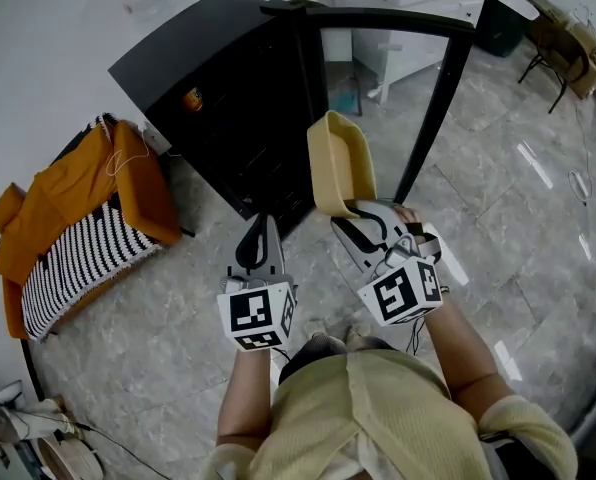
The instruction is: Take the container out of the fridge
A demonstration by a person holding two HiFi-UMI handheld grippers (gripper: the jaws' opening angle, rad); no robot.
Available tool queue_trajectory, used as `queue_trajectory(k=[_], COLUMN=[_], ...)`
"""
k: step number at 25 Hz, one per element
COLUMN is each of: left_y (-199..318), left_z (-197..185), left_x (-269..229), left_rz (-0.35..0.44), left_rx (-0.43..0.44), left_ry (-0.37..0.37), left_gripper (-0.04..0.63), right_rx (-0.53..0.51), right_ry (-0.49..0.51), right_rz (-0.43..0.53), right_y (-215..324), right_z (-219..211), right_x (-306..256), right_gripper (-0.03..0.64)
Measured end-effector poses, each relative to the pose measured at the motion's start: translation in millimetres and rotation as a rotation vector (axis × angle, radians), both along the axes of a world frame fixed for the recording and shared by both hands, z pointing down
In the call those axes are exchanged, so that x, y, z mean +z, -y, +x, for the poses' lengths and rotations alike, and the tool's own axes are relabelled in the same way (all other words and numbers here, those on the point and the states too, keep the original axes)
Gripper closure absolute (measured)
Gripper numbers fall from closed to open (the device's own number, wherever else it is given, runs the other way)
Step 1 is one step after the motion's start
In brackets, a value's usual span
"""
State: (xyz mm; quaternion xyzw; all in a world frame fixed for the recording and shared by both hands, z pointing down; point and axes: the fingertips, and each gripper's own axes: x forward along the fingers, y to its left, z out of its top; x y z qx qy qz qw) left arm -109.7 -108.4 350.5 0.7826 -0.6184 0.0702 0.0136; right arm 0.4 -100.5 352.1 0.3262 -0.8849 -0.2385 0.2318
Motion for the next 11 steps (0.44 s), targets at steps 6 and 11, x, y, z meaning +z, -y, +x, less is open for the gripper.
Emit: queue_trajectory(k=[6, 11], left_y=[-4.1, -8.8], left_z=[-3.3, -0.5], left_x=[-1.7, -3.8], left_rz=[0.004, 0.009], left_rx=[0.002, 0.01], left_ry=[-0.007, -0.009], left_gripper=[0.571, 0.571], right_rx=[-0.012, -0.008], right_ry=[-0.012, -0.013], right_rz=[-0.004, 0.005], right_y=[-6.2, -10.0], right_z=[-6.1, -5.9], right_x=[-6.3, -7.7], right_gripper=[0.518, 0.52])
